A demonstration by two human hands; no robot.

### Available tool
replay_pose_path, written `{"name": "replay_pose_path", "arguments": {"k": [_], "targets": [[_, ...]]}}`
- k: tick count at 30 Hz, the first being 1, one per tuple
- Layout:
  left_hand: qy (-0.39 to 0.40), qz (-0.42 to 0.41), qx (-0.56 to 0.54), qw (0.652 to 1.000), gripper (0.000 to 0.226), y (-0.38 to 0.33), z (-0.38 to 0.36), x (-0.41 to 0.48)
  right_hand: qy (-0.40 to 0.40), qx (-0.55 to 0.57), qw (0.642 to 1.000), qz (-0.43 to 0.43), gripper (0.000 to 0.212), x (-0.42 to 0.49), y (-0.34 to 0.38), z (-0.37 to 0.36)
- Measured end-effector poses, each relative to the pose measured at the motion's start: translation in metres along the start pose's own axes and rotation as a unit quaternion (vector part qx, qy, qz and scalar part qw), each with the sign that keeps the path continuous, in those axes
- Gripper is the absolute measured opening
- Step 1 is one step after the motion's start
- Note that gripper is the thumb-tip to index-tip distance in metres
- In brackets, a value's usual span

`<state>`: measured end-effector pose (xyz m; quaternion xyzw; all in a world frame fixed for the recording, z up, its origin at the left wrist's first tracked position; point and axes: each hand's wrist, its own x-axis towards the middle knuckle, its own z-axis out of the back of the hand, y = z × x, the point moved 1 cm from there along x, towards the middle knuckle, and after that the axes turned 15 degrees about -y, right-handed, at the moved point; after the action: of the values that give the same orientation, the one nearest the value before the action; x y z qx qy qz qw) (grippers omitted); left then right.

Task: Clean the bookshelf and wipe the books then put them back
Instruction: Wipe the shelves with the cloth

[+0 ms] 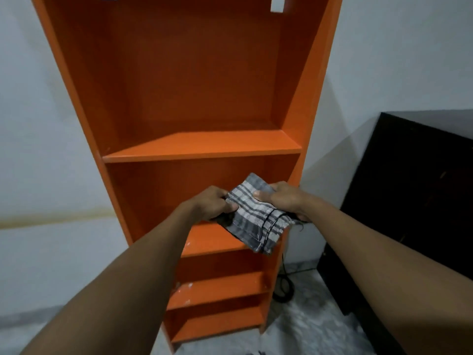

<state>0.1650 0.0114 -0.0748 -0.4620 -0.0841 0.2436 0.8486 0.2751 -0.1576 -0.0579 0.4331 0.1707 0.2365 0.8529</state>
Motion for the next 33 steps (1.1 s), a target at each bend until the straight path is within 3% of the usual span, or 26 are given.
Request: {"name": "replay_pose_path", "arguments": {"k": [3,7,9,14,17,20,25,27,30,33], "targets": [[-0.025,0.016,0.046,0.998,0.020,0.023,-0.016,0.006,0.056,-0.035,0.998,-0.008,0.059,0.011,-0.021,-0.015],[-0.063,0.030,0.087,0.994,0.027,0.052,-0.040,0.019,0.105,-0.146,0.983,-0.014,0.050,0.035,-0.050,-0.038],[-0.085,0.042,0.091,0.991,0.023,0.067,-0.055,0.028,0.114,-0.154,0.981,-0.012,0.032,0.045,-0.062,-0.051],[-0.107,0.044,0.117,0.986,0.019,0.089,-0.079,0.043,0.118,-0.153,0.981,0.010,0.021,0.057,-0.087,-0.075],[-0.125,0.045,0.119,0.984,0.020,0.100,-0.085,0.061,0.109,-0.130,0.985,0.039,0.014,0.071,-0.096,-0.085],[-0.136,0.046,0.149,0.978,0.025,0.111,-0.089,0.077,0.096,-0.160,0.979,0.076,0.029,0.086,-0.104,-0.094],[-0.133,0.051,0.167,0.976,0.032,0.128,-0.097,0.108,0.022,-0.217,0.971,0.098,0.003,0.118,-0.115,-0.103],[-0.131,0.038,0.179,0.974,0.036,0.131,-0.101,0.123,0.002,-0.235,0.967,0.095,0.013,0.133,-0.115,-0.105],[-0.122,0.035,0.218,0.968,0.042,0.139,-0.107,0.148,-0.040,-0.291,0.949,0.114,0.003,0.153,-0.112,-0.108],[-0.090,0.054,0.252,0.962,0.050,0.148,-0.115,0.167,-0.090,-0.353,0.921,0.138,0.023,0.172,-0.114,-0.108]]}}
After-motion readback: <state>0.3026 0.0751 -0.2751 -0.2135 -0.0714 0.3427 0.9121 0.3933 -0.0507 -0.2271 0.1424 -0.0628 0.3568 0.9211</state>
